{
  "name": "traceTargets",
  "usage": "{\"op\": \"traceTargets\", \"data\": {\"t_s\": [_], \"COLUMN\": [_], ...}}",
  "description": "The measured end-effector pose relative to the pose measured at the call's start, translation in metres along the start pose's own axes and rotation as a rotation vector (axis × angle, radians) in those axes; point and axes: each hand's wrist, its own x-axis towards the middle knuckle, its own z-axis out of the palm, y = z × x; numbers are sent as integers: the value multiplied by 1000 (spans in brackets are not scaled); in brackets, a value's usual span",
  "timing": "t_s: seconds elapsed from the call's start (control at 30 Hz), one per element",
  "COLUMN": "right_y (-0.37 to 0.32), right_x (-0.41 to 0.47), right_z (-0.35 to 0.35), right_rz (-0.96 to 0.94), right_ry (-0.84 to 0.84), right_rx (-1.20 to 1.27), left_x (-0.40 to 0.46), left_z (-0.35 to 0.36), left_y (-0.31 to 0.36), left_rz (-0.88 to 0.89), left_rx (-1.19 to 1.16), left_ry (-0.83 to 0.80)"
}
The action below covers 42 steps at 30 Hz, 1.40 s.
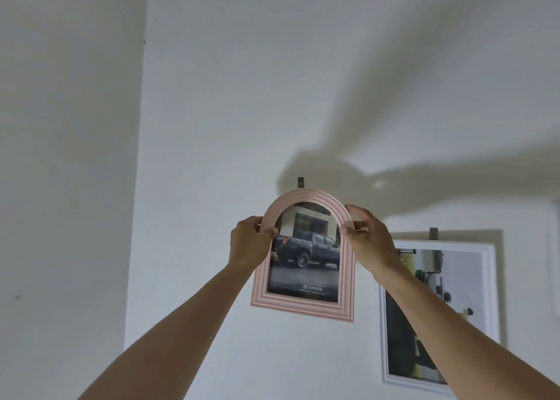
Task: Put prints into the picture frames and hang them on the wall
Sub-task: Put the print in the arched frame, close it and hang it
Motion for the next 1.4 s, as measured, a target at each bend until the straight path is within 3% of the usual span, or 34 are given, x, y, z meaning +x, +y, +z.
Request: {"op": "traceTargets", "data": {"t_s": [0.37, 0.63, 0.8, 1.4], "right_y": [3, 31, 33, 36], "right_x": [48, 41, 41, 44], "right_z": [40, 61, 64, 47], "right_rz": [-80, -291, -265, -319], "right_ry": [82, 212, 264, 171], "right_rx": [-189, -343, -827, -778], "left_x": [63, 64, 70, 71], "left_z": [14, 26, 21, 21], "left_y": [-25, -48, -52, -63], "left_rz": [-10, 81, 158, 163], "left_rx": [168, 247, 339, 313], "left_ry": [16, 45, 68, 37]}}
